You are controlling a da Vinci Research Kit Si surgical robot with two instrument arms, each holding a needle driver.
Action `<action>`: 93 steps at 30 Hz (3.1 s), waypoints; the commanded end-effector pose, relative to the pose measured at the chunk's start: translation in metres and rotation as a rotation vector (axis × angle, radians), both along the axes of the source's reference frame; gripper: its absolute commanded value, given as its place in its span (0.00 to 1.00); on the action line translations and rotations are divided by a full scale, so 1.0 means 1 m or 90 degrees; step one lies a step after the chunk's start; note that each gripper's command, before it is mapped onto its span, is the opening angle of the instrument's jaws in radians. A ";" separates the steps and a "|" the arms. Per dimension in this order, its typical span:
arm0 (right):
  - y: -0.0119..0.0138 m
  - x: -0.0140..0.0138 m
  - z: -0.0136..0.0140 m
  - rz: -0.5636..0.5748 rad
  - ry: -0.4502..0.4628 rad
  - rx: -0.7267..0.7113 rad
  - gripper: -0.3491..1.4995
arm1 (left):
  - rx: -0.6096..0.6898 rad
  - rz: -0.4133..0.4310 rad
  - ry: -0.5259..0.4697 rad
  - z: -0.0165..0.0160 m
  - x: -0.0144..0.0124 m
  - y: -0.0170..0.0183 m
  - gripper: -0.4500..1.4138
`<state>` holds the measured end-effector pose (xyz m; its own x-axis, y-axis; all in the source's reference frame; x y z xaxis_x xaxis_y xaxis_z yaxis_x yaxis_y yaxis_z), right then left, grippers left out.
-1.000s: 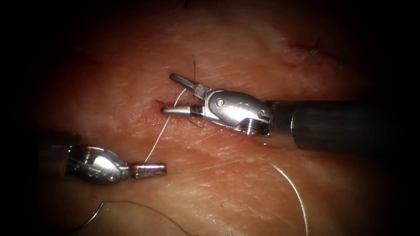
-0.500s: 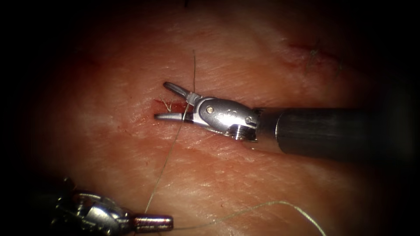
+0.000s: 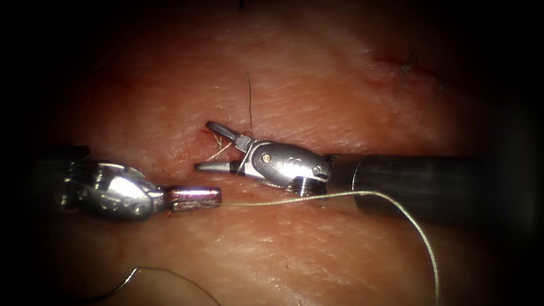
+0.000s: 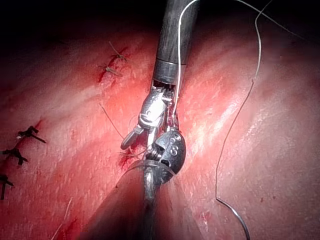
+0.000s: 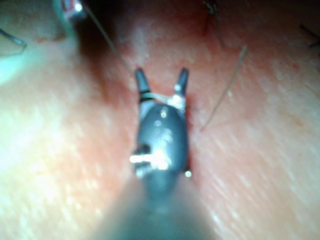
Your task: Wound Closure
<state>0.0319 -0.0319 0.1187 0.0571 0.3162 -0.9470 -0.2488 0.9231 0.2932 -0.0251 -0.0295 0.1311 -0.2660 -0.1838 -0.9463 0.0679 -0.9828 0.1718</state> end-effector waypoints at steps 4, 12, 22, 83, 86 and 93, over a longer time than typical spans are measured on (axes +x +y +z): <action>-0.0011 0.0009 0.0003 -0.011 0.006 -0.002 0.76 | 0.001 -0.010 0.008 0.0040 0.0008 0.0028 0.00; -0.0006 0.0008 0.0002 -0.019 0.002 0.002 0.71 | 0.012 -0.005 -0.009 0.0042 -0.0017 0.0024 0.00; -0.0008 0.0007 -0.0003 -0.024 0.006 0.003 0.71 | 0.009 0.001 -0.010 0.0041 0.0005 0.0018 0.00; 0.0013 0.0000 -0.0025 -0.022 0.012 0.004 0.72 | 0.067 -0.003 0.002 0.0091 0.0001 -0.0060 0.00; 0.0013 0.0001 -0.0025 -0.014 0.014 0.003 0.72 | 0.069 -0.003 0.002 0.0087 0.0001 -0.0060 0.00; 0.0021 0.0010 -0.0016 0.016 0.000 0.002 0.72 | 0.076 0.005 -0.003 0.0068 -0.0014 -0.0072 0.00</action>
<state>0.0324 -0.0296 0.1166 0.0514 0.3212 -0.9456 -0.2764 0.9144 0.2956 -0.0266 -0.0363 0.1363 -0.2568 -0.0697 -0.9640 0.0777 -0.9957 0.0513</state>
